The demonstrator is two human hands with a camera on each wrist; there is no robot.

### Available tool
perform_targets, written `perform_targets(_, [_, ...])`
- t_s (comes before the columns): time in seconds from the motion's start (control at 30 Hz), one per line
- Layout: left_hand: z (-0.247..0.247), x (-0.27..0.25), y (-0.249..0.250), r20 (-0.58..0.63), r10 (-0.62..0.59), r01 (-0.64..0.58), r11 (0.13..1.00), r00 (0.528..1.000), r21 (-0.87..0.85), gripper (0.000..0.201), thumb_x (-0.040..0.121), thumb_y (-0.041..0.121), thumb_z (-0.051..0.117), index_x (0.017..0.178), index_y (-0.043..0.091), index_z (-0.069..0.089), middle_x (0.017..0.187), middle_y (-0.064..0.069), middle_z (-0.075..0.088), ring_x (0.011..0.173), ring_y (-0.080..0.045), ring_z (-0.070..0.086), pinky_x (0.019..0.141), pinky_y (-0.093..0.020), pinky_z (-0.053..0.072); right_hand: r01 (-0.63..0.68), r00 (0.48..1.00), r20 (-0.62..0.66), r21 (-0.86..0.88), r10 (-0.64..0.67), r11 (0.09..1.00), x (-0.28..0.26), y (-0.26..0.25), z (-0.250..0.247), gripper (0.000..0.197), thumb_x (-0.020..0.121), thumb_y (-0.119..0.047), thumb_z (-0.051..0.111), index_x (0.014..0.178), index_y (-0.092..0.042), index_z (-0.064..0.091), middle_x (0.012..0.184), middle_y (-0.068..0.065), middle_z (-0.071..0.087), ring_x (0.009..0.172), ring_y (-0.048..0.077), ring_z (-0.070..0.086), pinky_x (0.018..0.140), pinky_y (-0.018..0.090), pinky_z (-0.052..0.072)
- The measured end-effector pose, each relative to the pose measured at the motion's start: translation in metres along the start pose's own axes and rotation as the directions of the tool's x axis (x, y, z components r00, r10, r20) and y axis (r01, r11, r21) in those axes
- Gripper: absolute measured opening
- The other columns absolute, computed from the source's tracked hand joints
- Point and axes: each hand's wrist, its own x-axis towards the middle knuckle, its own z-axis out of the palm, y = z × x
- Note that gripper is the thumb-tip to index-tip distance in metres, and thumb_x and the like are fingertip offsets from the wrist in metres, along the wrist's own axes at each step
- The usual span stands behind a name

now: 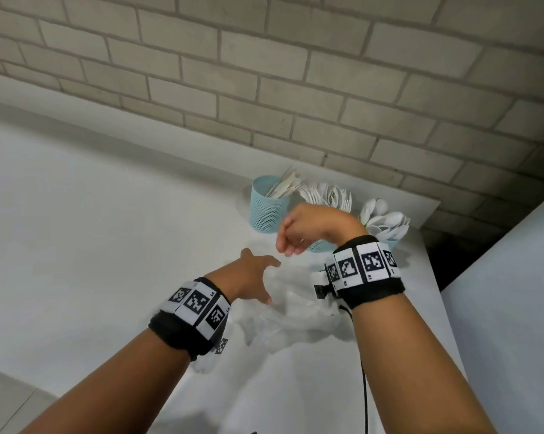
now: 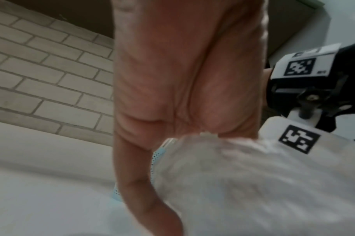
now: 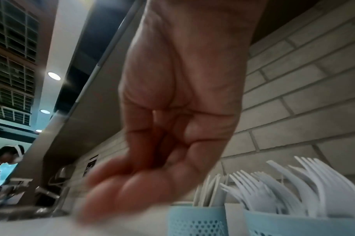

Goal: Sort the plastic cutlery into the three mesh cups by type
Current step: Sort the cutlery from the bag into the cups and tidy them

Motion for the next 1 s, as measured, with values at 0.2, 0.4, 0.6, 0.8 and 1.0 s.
perform_targets(0.2, [0.007,-0.004,0.004,-0.056,0.03,-0.021,0.987,0.998,0.161,0.062,0.082,0.022,0.071,0.137,0.009,0.044,0.137,-0.009,0.039,0.122,-0.023,0.046,0.099,-0.028,0.041,-0.131,0.951,0.213,-0.382,0.225,0.915,0.006,0.028,0.049,0.04,0.088,-0.005,0.06,0.127,-0.008,0.055,0.116,0.009,0.063,0.107,0.025,0.062,0.079,0.032,0.052])
perform_targets(0.4, [0.017,-0.004,-0.01,-0.035,-0.016,0.026,0.952,0.999,0.304,0.086,0.077,0.008,0.067,0.145,0.009,0.014,0.143,-0.009,0.015,0.123,-0.031,0.036,0.095,-0.039,0.046,-0.193,0.968,0.04,-0.5,0.246,0.844,0.01,0.064,0.059,0.094,0.078,-0.024,0.074,0.15,-0.026,0.014,0.155,0.001,0.026,0.136,0.026,0.036,0.107,0.038,0.037])
perform_targets(0.6, [0.025,-0.002,-0.016,-0.092,-0.071,0.095,0.952,0.993,0.292,0.117,0.075,0.011,0.071,0.146,0.027,-0.02,0.146,-0.013,0.002,0.126,-0.036,0.031,0.098,-0.042,0.045,-0.195,0.969,0.052,-0.432,0.24,0.881,0.005,0.077,0.067,0.121,0.062,-0.035,0.086,0.151,-0.023,0.005,0.155,0.0,0.026,0.136,0.027,0.034,0.106,0.042,0.038])
perform_targets(0.8, [0.034,0.002,-0.018,-0.089,-0.098,0.118,0.96,0.991,0.252,0.126,0.072,0.018,0.077,0.142,0.035,-0.027,0.145,-0.013,0.005,0.126,-0.038,0.034,0.099,-0.045,0.044,-0.148,0.974,0.08,-0.477,0.21,0.866,0.0,0.083,0.074,0.099,0.078,-0.033,0.073,0.151,-0.026,0.006,0.155,0.005,0.025,0.134,0.027,0.037,0.104,0.035,0.036])
perform_targets(1.0, [0.032,0.005,-0.017,-0.088,-0.062,0.08,0.974,0.994,0.211,0.134,0.068,0.02,0.081,0.142,0.03,-0.031,0.141,-0.014,0.012,0.119,-0.038,0.045,0.097,-0.044,0.046,-0.129,0.991,-0.093,-0.418,0.099,0.899,0.004,0.085,0.085,0.063,0.079,-0.032,0.072,0.131,-0.016,0.04,0.133,0.006,0.052,0.12,0.025,0.049,0.096,0.033,0.04])
